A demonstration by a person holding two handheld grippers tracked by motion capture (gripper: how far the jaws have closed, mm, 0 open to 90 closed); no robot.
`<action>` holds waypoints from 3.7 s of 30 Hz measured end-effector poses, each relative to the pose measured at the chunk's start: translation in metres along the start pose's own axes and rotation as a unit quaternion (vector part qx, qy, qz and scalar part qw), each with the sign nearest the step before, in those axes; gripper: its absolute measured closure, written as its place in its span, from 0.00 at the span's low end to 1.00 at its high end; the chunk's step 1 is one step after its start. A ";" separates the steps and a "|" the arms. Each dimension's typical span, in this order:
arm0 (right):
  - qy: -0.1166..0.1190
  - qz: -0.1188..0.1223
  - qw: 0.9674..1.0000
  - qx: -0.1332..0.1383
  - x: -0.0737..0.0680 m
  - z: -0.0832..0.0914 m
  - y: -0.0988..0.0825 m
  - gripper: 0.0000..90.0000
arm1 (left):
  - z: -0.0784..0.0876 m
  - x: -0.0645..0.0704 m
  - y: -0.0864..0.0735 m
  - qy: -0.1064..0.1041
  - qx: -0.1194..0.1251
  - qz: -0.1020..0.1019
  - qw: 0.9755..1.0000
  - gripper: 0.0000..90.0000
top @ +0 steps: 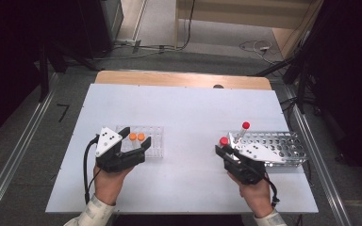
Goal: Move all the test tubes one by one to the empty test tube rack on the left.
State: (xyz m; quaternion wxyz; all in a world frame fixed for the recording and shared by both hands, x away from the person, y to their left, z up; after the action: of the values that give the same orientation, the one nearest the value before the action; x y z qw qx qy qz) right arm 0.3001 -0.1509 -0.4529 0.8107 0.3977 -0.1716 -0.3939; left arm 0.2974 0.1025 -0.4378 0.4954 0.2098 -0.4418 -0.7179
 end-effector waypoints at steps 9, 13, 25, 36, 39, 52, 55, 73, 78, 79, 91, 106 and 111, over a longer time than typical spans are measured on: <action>0.052 0.046 0.997 -0.028 -0.053 -0.033 -0.001 0.80 | -0.003 0.041 -0.003 -0.050 -0.011 -0.037 0.998 0.29; 0.068 0.063 0.995 -0.041 -0.073 -0.047 -0.001 0.80 | -0.005 0.056 -0.007 -0.067 -0.016 -0.054 0.996 0.34; 0.100 0.095 0.989 -0.046 -0.112 -0.064 0.007 0.80 | -0.011 0.076 -0.017 -0.106 -0.037 -0.084 0.990 0.66; 0.103 0.096 0.989 -0.046 -0.113 -0.064 0.007 0.79 | -0.011 0.073 -0.018 -0.097 -0.034 -0.086 0.991 0.77; 0.116 0.098 0.987 -0.046 -0.115 -0.062 0.007 0.60 | -0.007 0.069 -0.015 -0.097 -0.031 -0.080 0.992 0.78; 0.113 0.096 0.988 -0.045 -0.089 -0.046 -0.001 0.44 | 0.023 0.014 0.008 -0.061 -0.008 -0.023 0.998 0.78; 0.106 0.088 0.989 -0.046 -0.080 -0.044 -0.004 0.44 | 0.028 0.002 0.011 -0.050 -0.005 -0.015 0.999 0.78; 0.066 0.048 0.996 -0.031 -0.030 -0.017 -0.013 0.44 | 0.040 -0.053 0.024 0.024 0.020 0.017 0.999 0.78; 0.062 0.041 0.997 -0.029 -0.025 -0.015 -0.014 0.43 | 0.030 -0.057 0.022 0.034 0.023 0.015 0.999 0.78; 0.061 0.041 0.997 -0.030 -0.025 -0.016 -0.014 0.43 | 0.028 -0.058 0.021 0.038 0.022 0.013 0.999 0.78; 0.059 0.036 0.997 -0.034 -0.022 -0.017 -0.015 0.37 | 0.008 -0.060 0.002 0.050 0.003 0.017 0.999 0.78; 0.056 0.032 0.997 -0.034 -0.019 -0.016 -0.015 0.36 | 0.006 -0.059 -0.004 0.044 -0.008 0.025 0.999 0.71; 0.043 0.025 0.998 -0.027 -0.011 -0.013 -0.014 0.36 | 0.008 -0.059 -0.003 0.036 -0.003 0.035 0.999 0.63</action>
State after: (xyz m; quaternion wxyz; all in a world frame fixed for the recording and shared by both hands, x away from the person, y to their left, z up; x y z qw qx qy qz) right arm 0.2938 -0.1411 -0.4716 0.8377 0.3875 -0.1357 -0.3602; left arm 0.3148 0.1594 -0.4437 0.5362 0.2182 -0.4283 -0.6938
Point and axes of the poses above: each handheld gripper's, and its own axes: z roughly backward along the jaws, y roughly out of its top, x roughly to its right, the point moved 9 cm from there along -z, roughly forward along the jaws, and after that the axes turned 13 degrees about -x, right-handed, at the moved point
